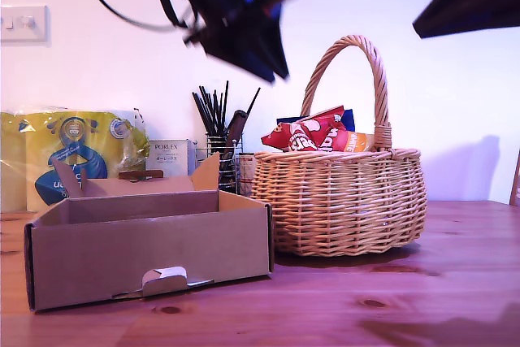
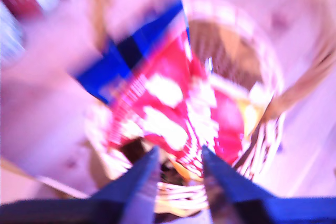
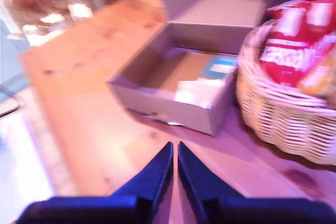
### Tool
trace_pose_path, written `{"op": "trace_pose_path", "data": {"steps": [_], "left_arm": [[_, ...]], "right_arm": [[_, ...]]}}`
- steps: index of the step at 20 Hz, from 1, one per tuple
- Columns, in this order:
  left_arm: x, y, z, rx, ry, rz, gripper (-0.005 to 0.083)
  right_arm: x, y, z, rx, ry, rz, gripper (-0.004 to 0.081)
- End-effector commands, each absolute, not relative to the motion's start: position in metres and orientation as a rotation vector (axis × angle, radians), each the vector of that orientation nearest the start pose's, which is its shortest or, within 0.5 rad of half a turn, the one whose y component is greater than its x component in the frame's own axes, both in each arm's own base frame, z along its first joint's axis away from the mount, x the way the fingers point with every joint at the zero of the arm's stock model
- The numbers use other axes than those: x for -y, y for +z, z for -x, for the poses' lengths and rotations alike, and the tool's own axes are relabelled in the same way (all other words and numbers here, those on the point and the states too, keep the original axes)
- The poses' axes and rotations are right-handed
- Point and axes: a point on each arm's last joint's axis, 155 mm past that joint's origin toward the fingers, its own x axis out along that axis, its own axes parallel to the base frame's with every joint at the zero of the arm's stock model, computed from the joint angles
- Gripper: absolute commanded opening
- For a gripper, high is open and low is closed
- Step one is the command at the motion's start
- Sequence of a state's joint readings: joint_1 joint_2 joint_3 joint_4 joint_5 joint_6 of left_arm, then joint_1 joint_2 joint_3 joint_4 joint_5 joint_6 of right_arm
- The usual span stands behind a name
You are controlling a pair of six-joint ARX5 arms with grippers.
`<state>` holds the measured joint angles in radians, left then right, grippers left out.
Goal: Move the bags of Easter eggs from the cardboard box on the left into the woven basket on the right side.
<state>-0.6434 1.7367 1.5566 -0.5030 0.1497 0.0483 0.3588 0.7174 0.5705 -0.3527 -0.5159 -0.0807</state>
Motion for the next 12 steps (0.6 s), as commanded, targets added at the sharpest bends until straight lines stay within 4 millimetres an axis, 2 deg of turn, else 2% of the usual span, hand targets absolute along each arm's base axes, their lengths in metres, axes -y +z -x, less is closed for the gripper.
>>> {"op": "trace_pose_path", "data": {"steps": [1,4,9,12], "left_arm": [[0.314,0.212,-0.385,-0.668,-0.766,-0.221,0.0072],[0.283,0.216,-0.376,-0.604,-0.729,-0.193,0.0071],[0.211,0.214,-0.359,-0.476,-0.615,-0.129,0.0071],[0.170,0.218,-0.342,-0.390,-0.532,-0.106,0.0071]], "right_arm": [[-0.173,0.198,-0.232,-0.456,0.830,0.045,-0.0012],[-0.163,0.201,-0.243,-0.434,0.758,0.056,-0.0012],[-0.137,0.227,-0.271,-0.313,0.582,0.059,-0.0012],[-0.123,0.247,-0.275,-0.238,0.497,0.051,-0.0012]]}}
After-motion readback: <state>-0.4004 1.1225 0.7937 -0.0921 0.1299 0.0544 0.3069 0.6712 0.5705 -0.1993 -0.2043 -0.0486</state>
